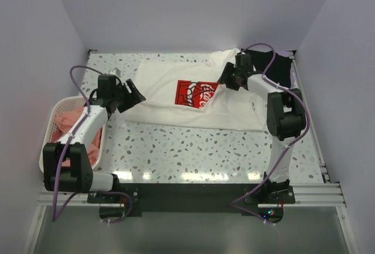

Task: Fold and stack the t-shirts
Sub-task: Fold the tshirt

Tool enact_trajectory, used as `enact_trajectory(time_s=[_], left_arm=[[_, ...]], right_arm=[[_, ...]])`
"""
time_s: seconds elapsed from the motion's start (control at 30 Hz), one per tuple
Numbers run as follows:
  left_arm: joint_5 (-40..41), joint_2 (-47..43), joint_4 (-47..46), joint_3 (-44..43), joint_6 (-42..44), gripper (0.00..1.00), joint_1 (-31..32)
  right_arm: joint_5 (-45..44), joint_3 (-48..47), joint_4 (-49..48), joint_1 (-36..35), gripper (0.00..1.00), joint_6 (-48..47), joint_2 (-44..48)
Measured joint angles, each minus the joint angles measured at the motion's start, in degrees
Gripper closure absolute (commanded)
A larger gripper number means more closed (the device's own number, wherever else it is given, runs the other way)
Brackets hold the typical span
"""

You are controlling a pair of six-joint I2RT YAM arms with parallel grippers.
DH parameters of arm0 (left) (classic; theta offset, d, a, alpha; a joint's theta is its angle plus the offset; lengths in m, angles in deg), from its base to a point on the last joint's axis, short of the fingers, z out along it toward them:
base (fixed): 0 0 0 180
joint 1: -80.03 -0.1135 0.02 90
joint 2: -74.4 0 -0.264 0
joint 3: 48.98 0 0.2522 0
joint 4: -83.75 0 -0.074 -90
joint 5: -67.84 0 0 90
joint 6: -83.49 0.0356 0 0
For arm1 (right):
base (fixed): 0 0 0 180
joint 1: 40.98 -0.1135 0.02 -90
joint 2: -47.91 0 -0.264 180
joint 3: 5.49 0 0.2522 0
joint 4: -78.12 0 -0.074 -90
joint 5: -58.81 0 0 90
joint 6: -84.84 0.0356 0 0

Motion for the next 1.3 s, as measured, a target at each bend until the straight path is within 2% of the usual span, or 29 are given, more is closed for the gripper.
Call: enact_trajectory(time_s=[0.3, 0.7, 1.3], left_arm=[[-0.4, 0.2, -0.3, 0.7, 0.0, 0.28, 0.0], [-0.7, 0.3, -0.3, 0.8, 0.0, 0.28, 0.0], [-0.7, 0.3, -0.3, 0.8, 0.0, 0.28, 0.0]], right_arm=[[0.4, 7.0, -1.7, -0.4, 0.38, 0.0, 5.1], [-0.2, 5.1, -1.7, -3.2, 0.54, 0.9, 1.9], [-4.3, 3.1, 0.7, -4.4, 0.57, 1.6, 0.2]])
